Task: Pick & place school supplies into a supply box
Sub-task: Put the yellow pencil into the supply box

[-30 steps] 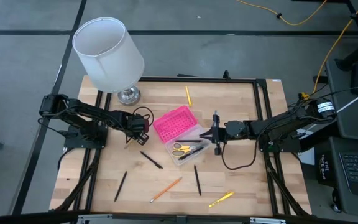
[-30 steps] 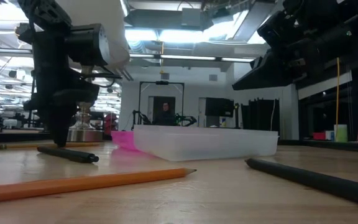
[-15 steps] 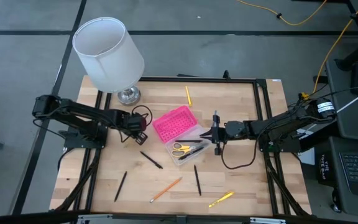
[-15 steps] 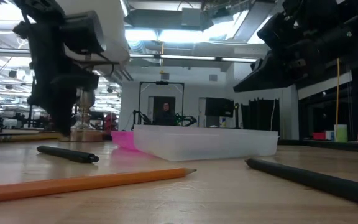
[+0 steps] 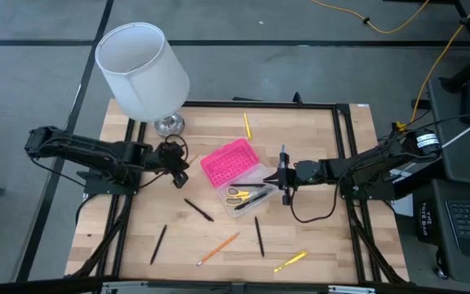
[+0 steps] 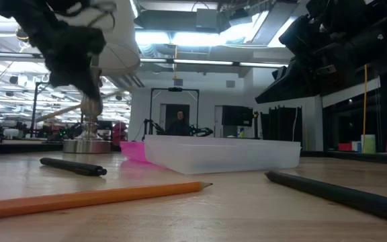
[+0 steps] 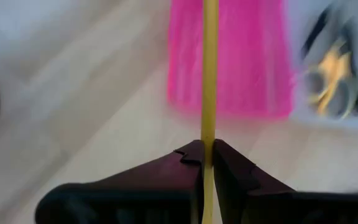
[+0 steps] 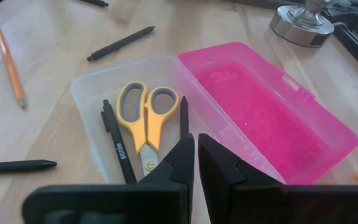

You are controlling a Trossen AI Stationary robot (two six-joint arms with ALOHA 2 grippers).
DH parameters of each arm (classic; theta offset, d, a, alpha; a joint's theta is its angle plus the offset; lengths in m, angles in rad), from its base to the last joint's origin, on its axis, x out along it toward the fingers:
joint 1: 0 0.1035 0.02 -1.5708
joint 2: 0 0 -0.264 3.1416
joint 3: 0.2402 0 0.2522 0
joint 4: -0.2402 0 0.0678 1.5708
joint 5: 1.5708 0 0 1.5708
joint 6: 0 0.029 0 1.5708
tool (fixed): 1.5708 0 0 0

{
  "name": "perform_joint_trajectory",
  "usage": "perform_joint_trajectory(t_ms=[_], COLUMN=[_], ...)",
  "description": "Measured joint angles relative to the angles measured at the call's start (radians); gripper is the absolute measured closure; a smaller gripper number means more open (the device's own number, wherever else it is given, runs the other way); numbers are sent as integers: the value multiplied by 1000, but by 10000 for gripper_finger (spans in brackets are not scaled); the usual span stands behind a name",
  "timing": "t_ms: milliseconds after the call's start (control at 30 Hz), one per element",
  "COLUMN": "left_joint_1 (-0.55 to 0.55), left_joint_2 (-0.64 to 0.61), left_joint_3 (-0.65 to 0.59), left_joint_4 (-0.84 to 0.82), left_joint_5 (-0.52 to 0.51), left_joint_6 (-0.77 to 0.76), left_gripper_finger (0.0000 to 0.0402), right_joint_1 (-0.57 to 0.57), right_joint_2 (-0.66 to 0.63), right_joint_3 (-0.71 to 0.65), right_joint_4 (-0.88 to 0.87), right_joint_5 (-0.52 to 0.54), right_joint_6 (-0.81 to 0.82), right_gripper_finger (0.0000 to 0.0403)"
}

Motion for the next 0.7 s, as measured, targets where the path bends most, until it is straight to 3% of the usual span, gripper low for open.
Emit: perform_joint_trajectory(t_ms=[133,433,700], left_joint_1=[-63,-133,-137], left_joint_2=[-17,24,97], left_joint_3=[0,1,1], left_joint_4=[152,463,547], left_joint_5=[-92,-97,-97], left_joint_6=[117,368,361], left_gripper_finger=[389,389,389], right_joint_1=[15,24,24], right_joint_2=[0,0,0], right_joint_3=[0,0,0], right_joint_4=[11,17,18], right_joint_5=[0,0,0], right_joint_6=[-3,-8,-29], right_gripper_finger=[375,375,375])
